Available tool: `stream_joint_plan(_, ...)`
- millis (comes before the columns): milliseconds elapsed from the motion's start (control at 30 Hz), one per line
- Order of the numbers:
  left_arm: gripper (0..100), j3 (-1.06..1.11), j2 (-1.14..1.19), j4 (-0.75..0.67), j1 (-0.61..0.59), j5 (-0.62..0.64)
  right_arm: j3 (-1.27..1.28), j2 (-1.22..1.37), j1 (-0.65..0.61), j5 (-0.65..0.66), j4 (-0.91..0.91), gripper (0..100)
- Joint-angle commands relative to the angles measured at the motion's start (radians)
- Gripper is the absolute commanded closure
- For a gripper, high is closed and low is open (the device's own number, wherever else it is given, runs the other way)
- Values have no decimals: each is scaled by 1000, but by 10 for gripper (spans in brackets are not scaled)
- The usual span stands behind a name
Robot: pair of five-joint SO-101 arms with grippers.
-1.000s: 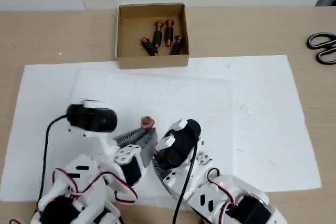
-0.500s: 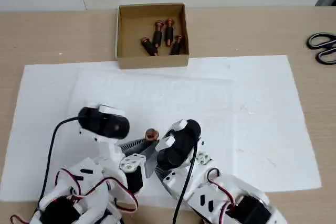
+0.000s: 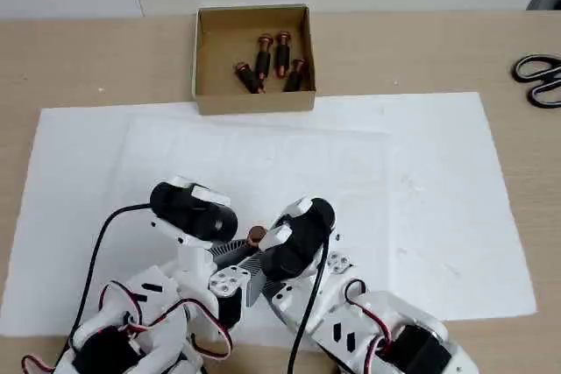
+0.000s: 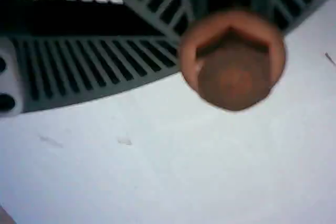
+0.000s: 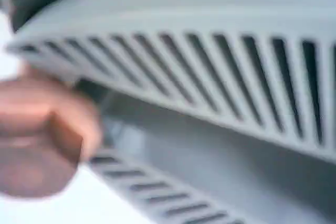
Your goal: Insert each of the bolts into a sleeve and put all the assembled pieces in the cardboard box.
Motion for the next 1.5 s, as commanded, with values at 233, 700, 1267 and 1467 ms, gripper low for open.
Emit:
stream_joint_plan(233,796,21,-2,-15,-41,-8,-6,-8,8,-5,-27,995)
stream_joint_plan(700,810,27,-2,-143,-184,34,-5,-8,8,-6,-24,995)
stream_joint_plan(1267,993,77,-8,-245,-508,28,-5,-8,8,-6,-25,995)
stream_joint_plan(1467,993,130,-9,-249,-572,-31,-5,-8,8,-6,-25,995)
